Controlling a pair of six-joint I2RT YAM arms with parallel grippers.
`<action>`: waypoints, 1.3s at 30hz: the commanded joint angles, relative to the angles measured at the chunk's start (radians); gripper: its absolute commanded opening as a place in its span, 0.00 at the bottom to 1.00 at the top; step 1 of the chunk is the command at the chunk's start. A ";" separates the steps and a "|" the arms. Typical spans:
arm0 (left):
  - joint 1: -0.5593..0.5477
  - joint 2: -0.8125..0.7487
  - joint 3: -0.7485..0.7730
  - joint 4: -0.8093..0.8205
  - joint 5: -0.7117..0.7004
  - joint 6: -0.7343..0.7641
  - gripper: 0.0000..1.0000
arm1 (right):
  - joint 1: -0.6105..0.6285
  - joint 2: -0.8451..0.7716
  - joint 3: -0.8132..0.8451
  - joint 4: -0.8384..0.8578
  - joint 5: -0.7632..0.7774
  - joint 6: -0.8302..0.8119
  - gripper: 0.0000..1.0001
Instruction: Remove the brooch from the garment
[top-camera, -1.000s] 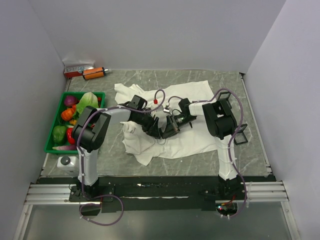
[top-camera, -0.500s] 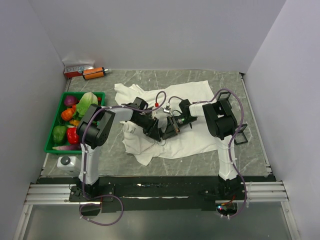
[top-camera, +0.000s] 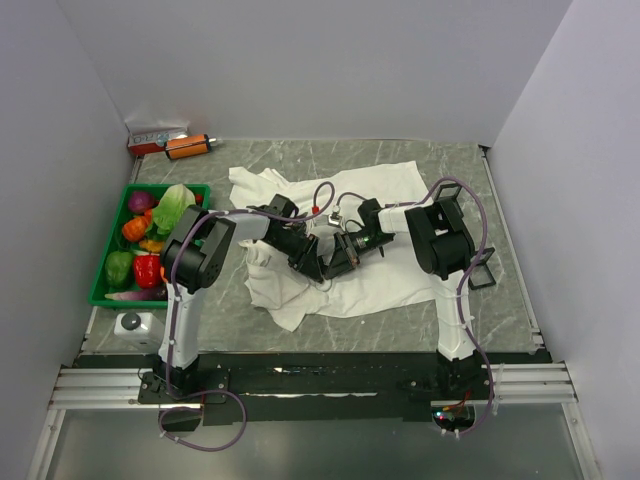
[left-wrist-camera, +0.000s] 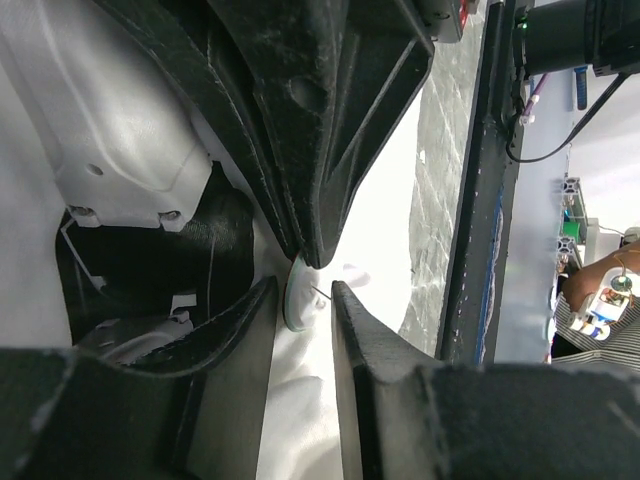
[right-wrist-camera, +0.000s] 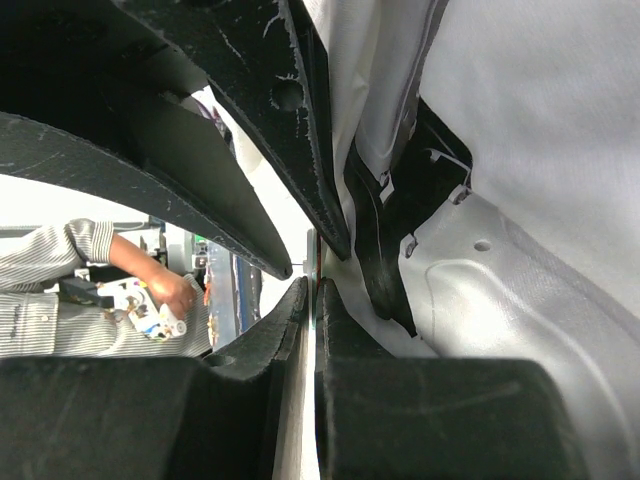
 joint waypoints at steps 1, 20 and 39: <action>-0.002 0.012 0.031 -0.011 0.029 0.043 0.34 | 0.004 -0.045 -0.004 0.015 -0.015 -0.009 0.00; -0.035 0.012 0.007 0.047 -0.068 0.040 0.26 | 0.005 -0.034 0.003 0.005 -0.022 -0.008 0.00; -0.098 -0.032 -0.073 0.171 -0.356 0.056 0.21 | 0.008 -0.022 0.019 -0.026 -0.031 -0.028 0.00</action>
